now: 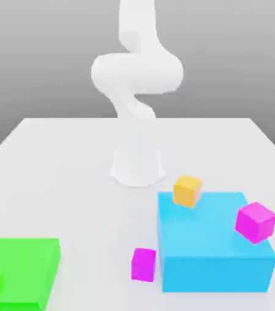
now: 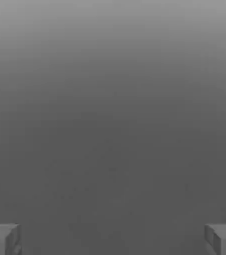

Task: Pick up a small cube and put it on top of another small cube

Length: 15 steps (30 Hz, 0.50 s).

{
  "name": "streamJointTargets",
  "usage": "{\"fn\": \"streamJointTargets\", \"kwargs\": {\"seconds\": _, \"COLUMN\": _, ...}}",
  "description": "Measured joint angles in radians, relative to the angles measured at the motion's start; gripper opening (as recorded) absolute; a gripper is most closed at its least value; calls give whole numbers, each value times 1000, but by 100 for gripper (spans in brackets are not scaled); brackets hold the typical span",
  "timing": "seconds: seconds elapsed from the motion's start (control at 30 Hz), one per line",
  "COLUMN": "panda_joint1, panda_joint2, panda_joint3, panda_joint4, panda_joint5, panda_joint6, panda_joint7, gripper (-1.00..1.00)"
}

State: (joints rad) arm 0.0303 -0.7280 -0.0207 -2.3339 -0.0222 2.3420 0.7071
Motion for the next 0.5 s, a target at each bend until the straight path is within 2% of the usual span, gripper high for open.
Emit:
{"fn": "streamJointTargets", "kwargs": {"seconds": 0.23, "panda_joint1": 84, "panda_joint2": 204, "panda_joint3": -72, "panda_joint4": -96, "panda_joint5": -49, "panda_joint6": 119, "panda_joint7": -275, "gripper": 0}}
{"fn": "streamJointTargets", "kwargs": {"seconds": 0.5, "panda_joint1": 166, "panda_joint2": 431, "panda_joint3": -156, "panda_joint4": -204, "panda_joint5": -60, "panda_joint6": 253, "panda_joint7": -614, "gripper": 0}}
